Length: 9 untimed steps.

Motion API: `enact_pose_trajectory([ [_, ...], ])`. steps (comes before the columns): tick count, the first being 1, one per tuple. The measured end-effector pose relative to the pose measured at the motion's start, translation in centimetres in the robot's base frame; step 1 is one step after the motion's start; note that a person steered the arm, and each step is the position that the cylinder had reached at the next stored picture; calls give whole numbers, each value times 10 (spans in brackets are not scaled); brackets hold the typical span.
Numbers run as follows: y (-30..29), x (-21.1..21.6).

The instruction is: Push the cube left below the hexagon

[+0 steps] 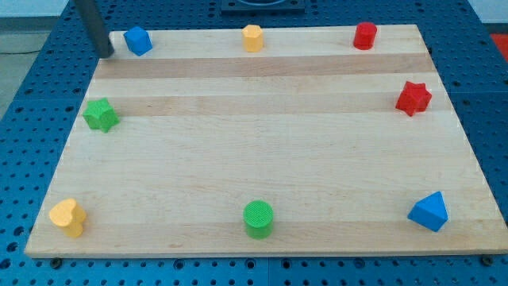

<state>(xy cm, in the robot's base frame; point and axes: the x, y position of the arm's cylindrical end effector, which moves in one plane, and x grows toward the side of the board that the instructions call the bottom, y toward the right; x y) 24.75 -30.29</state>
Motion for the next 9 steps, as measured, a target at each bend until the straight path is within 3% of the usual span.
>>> enact_pose_trajectory([
  [3,26,-51],
  [5,56,-3],
  [6,60,-1],
  [7,26,-22],
  [9,72,-15],
])
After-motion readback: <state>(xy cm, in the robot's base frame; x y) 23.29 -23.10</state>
